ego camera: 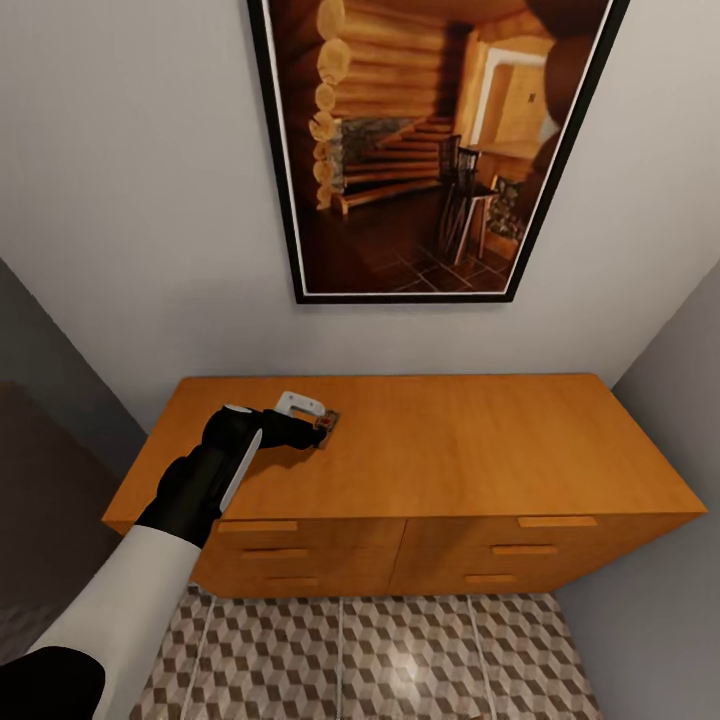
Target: Take the four mousetraps from the cabinet in the bathroom and place them on the bathroom floor. Make sure all four end up on the same floor surface, and ensure that at least two of them are either under or directly next to the same bathroom sink.
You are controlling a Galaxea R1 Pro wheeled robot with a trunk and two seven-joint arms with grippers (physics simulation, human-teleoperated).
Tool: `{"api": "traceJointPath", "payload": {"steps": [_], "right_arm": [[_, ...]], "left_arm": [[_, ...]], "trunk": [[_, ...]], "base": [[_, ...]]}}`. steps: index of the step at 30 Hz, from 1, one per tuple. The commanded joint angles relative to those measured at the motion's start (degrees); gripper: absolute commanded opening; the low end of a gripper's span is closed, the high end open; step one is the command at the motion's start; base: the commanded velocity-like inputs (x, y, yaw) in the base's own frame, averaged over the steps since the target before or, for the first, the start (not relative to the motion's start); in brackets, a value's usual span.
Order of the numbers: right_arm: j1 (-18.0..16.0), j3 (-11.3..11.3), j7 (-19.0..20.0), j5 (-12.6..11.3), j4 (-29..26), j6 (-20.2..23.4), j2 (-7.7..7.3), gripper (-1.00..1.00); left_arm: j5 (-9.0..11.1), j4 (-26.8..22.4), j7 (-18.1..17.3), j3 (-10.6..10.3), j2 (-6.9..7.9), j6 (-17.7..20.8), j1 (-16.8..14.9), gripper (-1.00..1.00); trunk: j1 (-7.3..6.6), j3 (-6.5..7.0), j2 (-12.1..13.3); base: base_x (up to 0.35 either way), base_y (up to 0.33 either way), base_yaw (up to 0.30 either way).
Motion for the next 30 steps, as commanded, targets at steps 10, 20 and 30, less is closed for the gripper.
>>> {"api": "traceJointPath", "payload": {"steps": [10, 20, 30], "right_arm": [[-0.04, 0.49, -0.18, -0.25, 0.03, -0.13, 0.15, -1.0], [-0.04, 0.49, -0.1, -0.26, 0.04, -0.13, 0.66, -1.0], [-0.04, 0.47, -0.09, -0.27, 0.04, -0.13, 0.78, -1.0]], "left_arm": [[-0.66, -2.19, 2.66, -8.01, -0.58, 0.26, -0.04, 1.0], [-0.53, -3.6, 9.06, -10.2, -1.58, 0.48, -0.04, 1.0], [-0.08, -3.09, 9.0, -10.18, -1.04, 0.54, -0.04, 1.0]], "trunk": [[0.03, -0.17, -0.1], [0.03, -0.17, -0.1], [0.03, -0.17, -0.1]], "base": [[0.0, 0.0, 0.0], [0.0, 0.0, 0.0], [0.0, 0.0, 0.0]]}}
